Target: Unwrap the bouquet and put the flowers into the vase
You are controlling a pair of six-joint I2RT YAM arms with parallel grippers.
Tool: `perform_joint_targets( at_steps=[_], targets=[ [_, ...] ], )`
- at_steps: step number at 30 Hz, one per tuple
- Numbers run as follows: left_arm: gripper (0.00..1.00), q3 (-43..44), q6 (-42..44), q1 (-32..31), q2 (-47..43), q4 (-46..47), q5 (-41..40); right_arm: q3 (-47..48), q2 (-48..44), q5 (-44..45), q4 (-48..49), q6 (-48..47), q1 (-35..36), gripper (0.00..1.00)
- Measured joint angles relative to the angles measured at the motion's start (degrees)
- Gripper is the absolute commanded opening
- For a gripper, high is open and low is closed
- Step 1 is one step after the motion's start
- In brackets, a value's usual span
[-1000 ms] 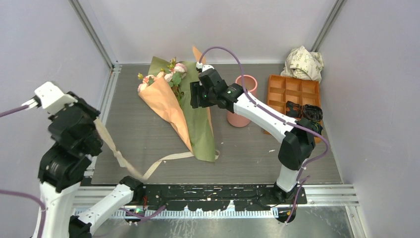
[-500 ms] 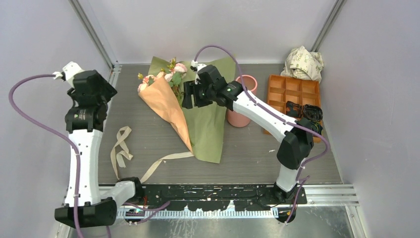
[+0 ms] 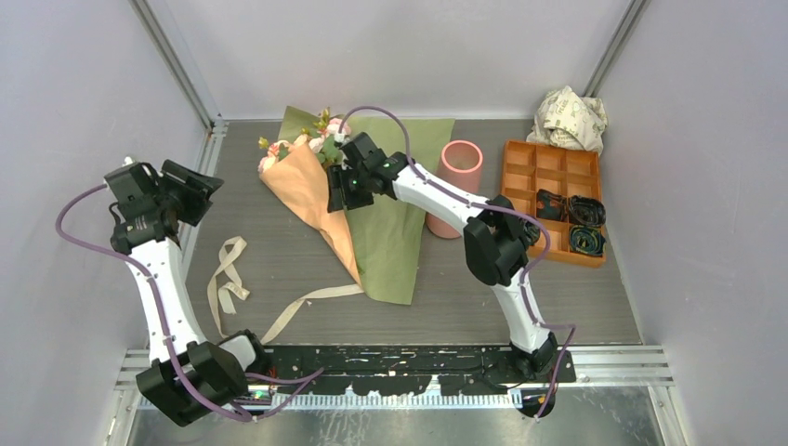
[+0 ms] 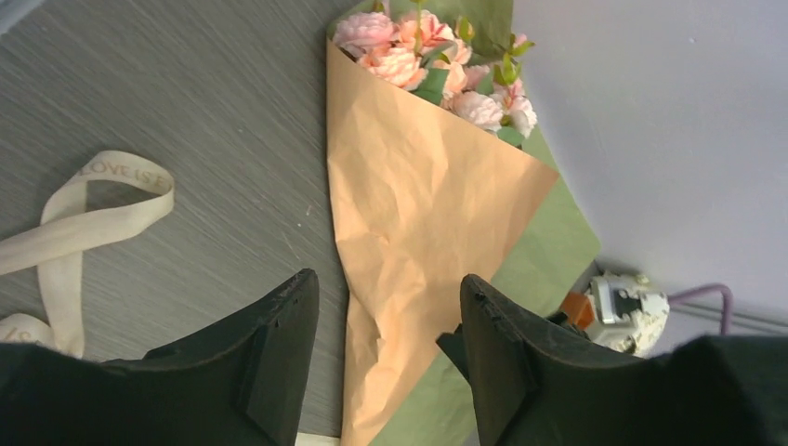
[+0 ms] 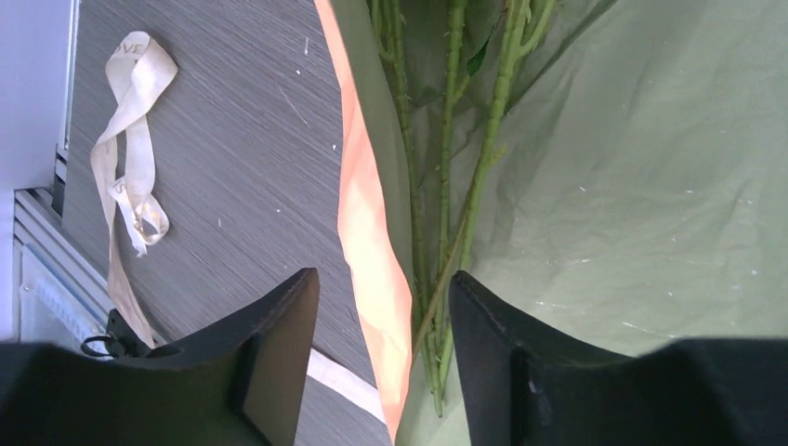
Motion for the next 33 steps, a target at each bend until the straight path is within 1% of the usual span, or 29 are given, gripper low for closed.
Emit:
perform_joint_targets(
  at_steps=[2, 4, 5, 6, 12, 18, 23, 28, 29, 31, 33],
  targets=[
    [0.58, -0.17, 0.07, 0.02, -0.11, 0.17, 1.6, 1.57, 1.75, -0.55, -0.04, 0.37, 0.04, 0.37],
    [0.57, -0.15, 0.17, 0.07, -0.68, 0.33, 2.4, 2.95, 3.21, -1.14, 0.0, 0.94, 0.11, 0.13],
    [0.57, -0.09, 0.22, 0.11, -1.05, 0.31, 2.71, 3.61, 4.0, -1.49, 0.17, 1.11, 0.17, 0.04],
    [0.57, -0.02, 0.35, 0.13, -1.49, 0.28, 3.08, 4.11, 4.81, -1.95, 0.39, 1.81, 0.33, 0.01],
    [0.57, 1.4, 1.73, 0.24, -2.73, -0.42, 4.13, 4.24, 5.66, -2.38, 0.68, 2.08, 2.69, 0.01],
    [0.57, 3.37, 2.71, 0.31, -4.2, -1.33, 4.13, 6.51, 6.47, -3.74, 1.05, 1.29, 8.72, 0.01],
    [0.57, 4.74, 3.21, 0.33, -4.83, -2.12, 4.13, 10.62, 10.99, -6.38, 2.21, 1.75, 12.09, 0.05],
    [0.57, 4.76, 3.19, 0.35, -4.94, -2.67, 4.15, 11.37, 16.74, -8.81, 2.54, 3.34, 12.48, 0.05],
    [0.57, 4.79, 3.19, 0.35, -4.94, -2.75, 4.17, 11.37, 17.81, -9.07, 2.51, 3.69, 12.37, 0.08],
    [0.58, 4.79, 3.19, 0.35, -4.94, -2.93, 4.22, 11.34, 19.52, -9.44, 2.51, 4.35, 12.26, 0.22],
    [0.58, 4.79, 3.13, 0.35, -4.92, -2.93, 4.39, 11.34, 20.5, -10.49, 2.73, 5.14, 12.24, 0.3]
  ],
)
